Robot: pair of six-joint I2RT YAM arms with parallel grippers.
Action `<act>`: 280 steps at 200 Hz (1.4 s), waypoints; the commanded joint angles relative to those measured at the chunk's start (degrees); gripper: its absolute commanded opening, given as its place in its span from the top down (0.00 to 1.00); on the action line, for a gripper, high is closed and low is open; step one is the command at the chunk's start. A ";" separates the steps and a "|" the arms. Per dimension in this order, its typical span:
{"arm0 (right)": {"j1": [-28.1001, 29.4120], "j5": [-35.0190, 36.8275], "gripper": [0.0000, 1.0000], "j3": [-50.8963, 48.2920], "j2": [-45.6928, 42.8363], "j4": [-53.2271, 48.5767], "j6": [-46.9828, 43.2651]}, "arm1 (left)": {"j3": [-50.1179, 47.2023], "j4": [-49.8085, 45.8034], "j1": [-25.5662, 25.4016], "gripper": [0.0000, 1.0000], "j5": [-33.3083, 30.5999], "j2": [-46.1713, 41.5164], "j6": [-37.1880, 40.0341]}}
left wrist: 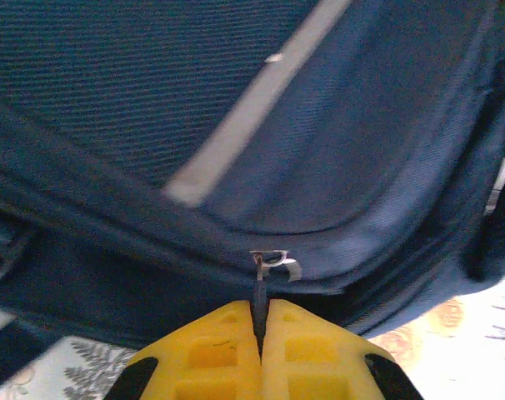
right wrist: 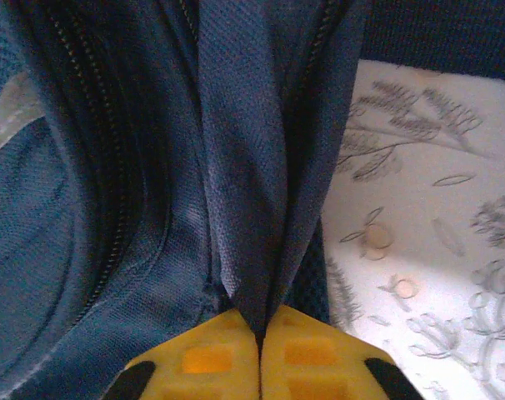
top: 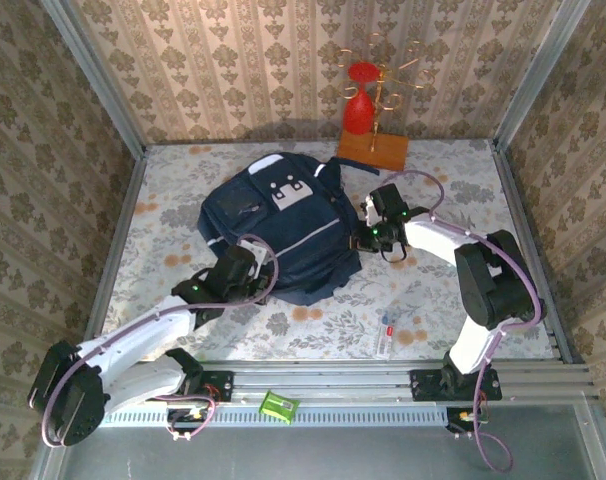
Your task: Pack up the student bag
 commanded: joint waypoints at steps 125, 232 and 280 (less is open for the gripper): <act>-0.93 14.85 1.00 6.10 3.78 -10.35 -10.09 | 3.68 6.12 14.76 0.69 -0.98 6.25 5.78; -1.08 3.36 0.92 -0.06 -3.56 -1.62 -5.14 | 19.79 13.67 -6.52 0.11 -5.12 25.46 34.52; -1.16 3.04 0.92 -0.42 -3.36 -1.59 -5.24 | 28.66 8.15 -6.39 0.14 -3.69 36.09 34.83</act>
